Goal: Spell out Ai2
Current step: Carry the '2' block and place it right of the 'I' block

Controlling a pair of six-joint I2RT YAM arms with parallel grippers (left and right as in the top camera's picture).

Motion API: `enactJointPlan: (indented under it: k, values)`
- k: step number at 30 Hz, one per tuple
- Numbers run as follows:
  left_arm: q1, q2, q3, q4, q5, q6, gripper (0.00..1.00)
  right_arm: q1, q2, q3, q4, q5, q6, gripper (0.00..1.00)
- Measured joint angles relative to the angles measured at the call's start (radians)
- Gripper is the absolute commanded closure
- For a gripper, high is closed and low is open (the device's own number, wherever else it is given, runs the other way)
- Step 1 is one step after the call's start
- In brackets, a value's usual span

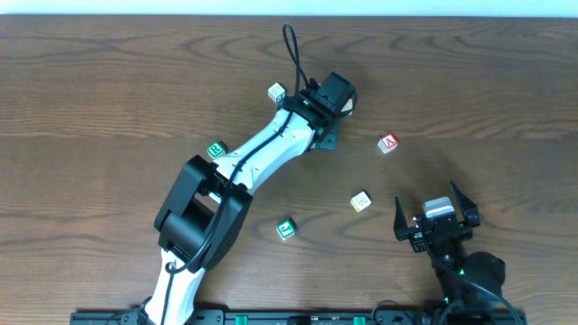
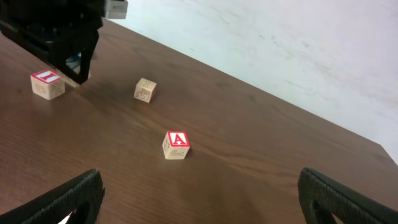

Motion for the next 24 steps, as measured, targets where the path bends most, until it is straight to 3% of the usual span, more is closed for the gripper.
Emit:
enactJointPlan:
  k: [10,24]
  values:
    - [-0.017,0.026,0.001,-0.004,-0.006,-0.114,0.94,0.0,0.0,0.0,0.0,0.0,0.0,0.01]
    - [-0.017,0.047,0.001,0.005,-0.025,-0.142,0.94,0.0,0.0,0.0,0.0,0.0,0.0,0.01]
